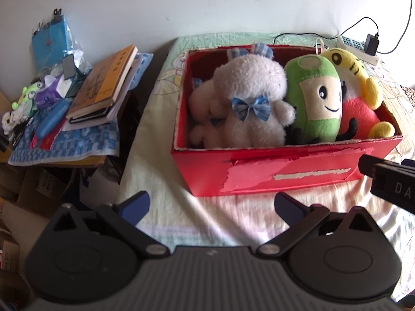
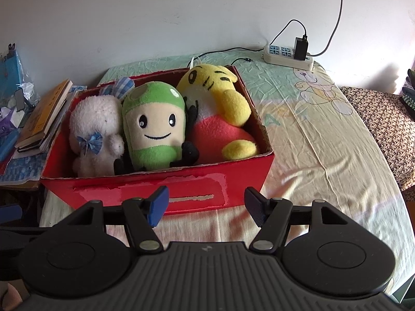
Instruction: Organize objects
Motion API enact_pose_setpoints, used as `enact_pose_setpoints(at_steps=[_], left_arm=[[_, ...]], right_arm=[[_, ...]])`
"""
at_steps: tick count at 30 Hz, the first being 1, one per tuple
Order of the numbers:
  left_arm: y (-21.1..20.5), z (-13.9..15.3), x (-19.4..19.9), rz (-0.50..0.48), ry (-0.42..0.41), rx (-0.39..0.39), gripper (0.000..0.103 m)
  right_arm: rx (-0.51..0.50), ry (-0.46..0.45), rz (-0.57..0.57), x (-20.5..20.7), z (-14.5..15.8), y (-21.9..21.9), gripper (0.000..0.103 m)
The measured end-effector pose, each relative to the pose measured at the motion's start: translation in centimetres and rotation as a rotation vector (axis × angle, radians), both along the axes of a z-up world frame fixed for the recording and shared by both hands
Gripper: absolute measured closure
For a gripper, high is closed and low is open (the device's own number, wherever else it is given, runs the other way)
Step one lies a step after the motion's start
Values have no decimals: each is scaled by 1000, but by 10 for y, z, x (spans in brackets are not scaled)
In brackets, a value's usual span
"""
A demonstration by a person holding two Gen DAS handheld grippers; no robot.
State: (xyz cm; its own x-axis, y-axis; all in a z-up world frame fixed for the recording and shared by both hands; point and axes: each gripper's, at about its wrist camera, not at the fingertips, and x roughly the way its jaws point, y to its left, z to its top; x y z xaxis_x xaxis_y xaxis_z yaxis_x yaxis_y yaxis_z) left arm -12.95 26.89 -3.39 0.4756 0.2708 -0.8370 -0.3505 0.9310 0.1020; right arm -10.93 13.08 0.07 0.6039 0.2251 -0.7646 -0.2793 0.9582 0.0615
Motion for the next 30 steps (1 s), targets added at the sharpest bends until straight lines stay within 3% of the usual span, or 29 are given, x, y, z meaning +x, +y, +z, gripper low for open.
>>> enact_pose_setpoints(at_steps=[30], left_arm=[[-6, -1, -1, -11, 3, -8, 1]], right_arm=[[12, -11, 5, -3, -2, 0, 36]])
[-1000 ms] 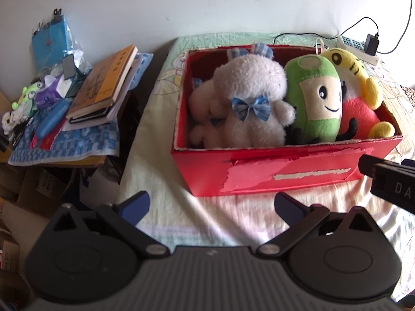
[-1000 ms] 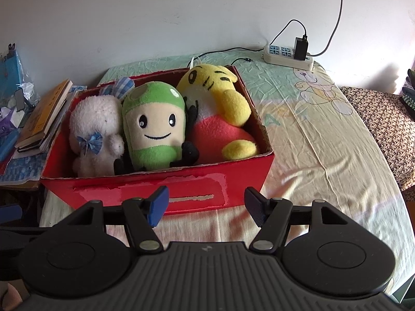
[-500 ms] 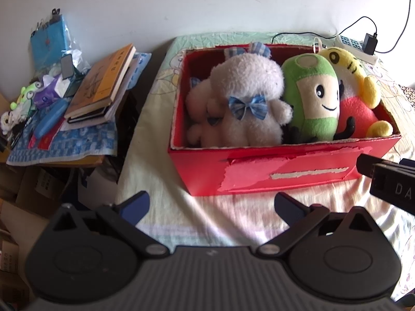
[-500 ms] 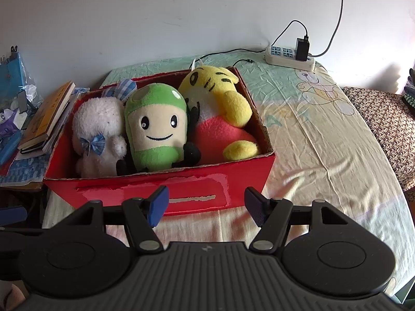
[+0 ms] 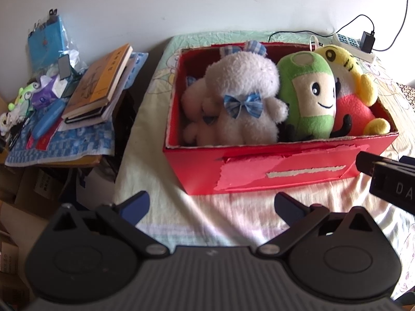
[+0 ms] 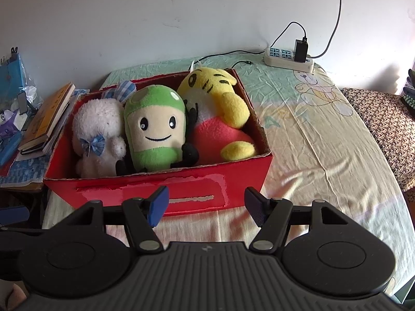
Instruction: Organize objects
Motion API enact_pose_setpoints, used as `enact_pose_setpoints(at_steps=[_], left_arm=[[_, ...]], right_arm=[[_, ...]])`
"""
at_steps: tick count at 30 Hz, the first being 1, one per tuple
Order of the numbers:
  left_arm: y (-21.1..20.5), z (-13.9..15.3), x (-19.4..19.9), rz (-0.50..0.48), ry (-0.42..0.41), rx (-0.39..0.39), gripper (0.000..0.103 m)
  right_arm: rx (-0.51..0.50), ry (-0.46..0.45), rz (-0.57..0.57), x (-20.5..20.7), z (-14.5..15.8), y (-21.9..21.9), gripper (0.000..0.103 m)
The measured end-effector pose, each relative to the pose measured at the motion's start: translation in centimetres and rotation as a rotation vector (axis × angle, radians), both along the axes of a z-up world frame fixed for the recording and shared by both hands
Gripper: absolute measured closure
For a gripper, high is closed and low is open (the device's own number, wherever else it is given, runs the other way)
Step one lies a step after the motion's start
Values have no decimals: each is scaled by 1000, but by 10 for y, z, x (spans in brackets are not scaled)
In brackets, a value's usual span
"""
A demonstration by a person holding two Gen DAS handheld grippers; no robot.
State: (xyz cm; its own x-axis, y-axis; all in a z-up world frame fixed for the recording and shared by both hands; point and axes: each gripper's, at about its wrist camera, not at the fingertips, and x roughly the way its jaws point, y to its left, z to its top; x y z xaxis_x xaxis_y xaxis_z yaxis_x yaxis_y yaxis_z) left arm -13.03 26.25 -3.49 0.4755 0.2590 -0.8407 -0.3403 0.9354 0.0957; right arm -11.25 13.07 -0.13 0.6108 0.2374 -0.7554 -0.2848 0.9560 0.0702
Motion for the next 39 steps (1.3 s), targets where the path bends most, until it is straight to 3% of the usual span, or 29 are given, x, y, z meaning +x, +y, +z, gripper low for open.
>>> enact_pose_setpoints(at_steps=[10, 21, 39], left_arm=[[5, 8, 1, -2, -20, 8, 1], [13, 36, 18, -6, -90, 50, 1], [18, 22, 25, 14, -64, 21, 1]], right_arm=[[-1, -12, 15, 0, 4, 7, 36], [34, -111, 12, 11, 35, 16, 36], [28, -78, -6, 20, 24, 17, 36]])
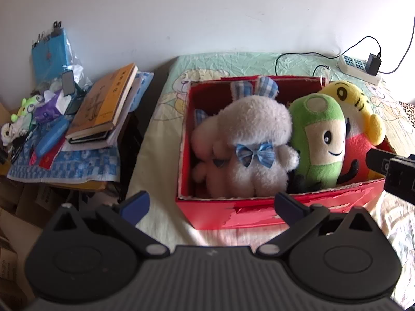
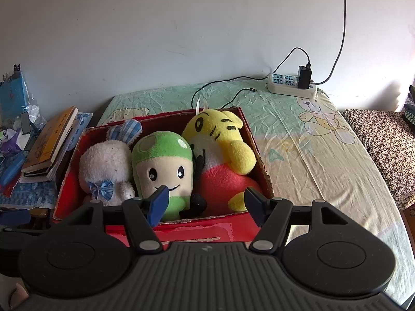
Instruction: Organize objects
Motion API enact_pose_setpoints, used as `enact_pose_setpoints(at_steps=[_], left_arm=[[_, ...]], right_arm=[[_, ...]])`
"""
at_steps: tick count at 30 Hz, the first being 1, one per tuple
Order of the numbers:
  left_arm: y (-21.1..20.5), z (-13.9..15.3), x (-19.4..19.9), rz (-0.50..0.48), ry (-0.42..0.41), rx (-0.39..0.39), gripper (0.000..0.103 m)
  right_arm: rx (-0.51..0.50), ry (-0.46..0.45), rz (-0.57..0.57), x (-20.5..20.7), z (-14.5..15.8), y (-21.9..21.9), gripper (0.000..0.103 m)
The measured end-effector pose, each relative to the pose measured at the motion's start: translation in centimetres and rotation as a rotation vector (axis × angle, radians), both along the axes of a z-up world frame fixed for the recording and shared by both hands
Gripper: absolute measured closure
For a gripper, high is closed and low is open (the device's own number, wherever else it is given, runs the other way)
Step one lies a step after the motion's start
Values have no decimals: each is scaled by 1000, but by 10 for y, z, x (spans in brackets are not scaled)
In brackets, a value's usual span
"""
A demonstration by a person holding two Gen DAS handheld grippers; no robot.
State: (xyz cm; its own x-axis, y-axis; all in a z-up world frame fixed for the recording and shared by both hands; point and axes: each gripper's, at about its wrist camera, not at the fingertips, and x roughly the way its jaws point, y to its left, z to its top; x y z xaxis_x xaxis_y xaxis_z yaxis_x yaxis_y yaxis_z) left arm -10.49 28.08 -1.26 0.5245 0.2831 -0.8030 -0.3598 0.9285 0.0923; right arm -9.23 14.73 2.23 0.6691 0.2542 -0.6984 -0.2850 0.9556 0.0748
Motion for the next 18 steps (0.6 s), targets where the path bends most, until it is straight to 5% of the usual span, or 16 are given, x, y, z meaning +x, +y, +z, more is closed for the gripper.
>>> enact_pose_setpoints(at_steps=[18], left_arm=[[-1, -7, -2, 10, 18, -9, 1]], right_arm=[[4, 18, 15, 0, -6, 1, 36]])
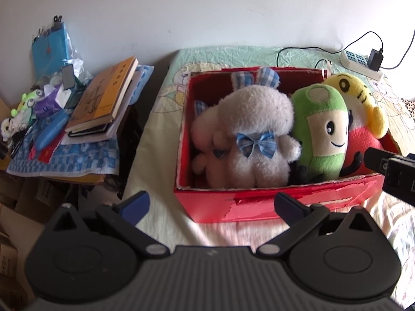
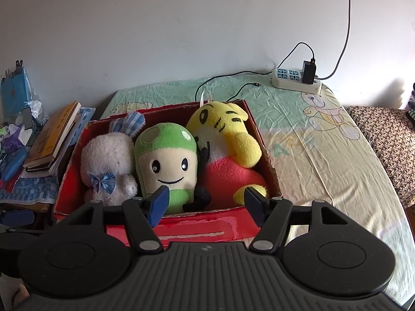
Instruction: Organize objects
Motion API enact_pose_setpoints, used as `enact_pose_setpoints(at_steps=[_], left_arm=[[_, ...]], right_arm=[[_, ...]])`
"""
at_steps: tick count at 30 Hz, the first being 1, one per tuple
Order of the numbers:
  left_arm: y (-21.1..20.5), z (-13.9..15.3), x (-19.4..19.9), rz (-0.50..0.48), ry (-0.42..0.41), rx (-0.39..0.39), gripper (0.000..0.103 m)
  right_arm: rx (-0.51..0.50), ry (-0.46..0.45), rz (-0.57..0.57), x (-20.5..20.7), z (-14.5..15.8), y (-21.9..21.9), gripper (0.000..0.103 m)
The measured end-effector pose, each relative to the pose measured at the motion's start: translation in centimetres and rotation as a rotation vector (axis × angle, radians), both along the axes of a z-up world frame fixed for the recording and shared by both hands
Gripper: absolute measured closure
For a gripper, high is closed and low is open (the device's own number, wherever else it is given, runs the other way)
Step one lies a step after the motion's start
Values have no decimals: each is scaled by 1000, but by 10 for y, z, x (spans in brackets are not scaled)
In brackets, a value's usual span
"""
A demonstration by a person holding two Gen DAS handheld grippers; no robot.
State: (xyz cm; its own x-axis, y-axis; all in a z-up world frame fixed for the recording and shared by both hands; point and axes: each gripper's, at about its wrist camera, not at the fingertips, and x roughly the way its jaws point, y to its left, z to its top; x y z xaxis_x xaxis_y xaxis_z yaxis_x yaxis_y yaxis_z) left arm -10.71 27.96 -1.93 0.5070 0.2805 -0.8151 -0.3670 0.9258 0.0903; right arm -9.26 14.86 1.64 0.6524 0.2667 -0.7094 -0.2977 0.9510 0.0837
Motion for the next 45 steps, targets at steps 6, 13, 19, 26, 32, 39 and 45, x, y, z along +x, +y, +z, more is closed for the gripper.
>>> enact_pose_setpoints(at_steps=[6, 13, 19, 26, 32, 39, 45], left_arm=[[-1, -2, -3, -1, -1, 1, 1], [-3, -1, -8, 3, -1, 1, 1], [-5, 0, -12, 2, -6, 6, 1], [-7, 2, -17, 5, -11, 10, 1], [-8, 0, -21, 5, -7, 6, 1], [-9, -2, -24, 2, -1, -3, 1], [-10, -2, -26, -3, -2, -3, 1]], right_arm=[[-2, 4, -6, -1, -2, -1, 36], [-7, 5, -5, -6, -2, -3, 36], [-10, 3, 0, -10, -1, -3, 36], [-9, 0, 0, -13, 0, -4, 36], [-12, 0, 1, -17, 0, -4, 36], [-16, 6, 3, -19, -2, -5, 36], [-13, 13, 3, -20, -3, -6, 36]])
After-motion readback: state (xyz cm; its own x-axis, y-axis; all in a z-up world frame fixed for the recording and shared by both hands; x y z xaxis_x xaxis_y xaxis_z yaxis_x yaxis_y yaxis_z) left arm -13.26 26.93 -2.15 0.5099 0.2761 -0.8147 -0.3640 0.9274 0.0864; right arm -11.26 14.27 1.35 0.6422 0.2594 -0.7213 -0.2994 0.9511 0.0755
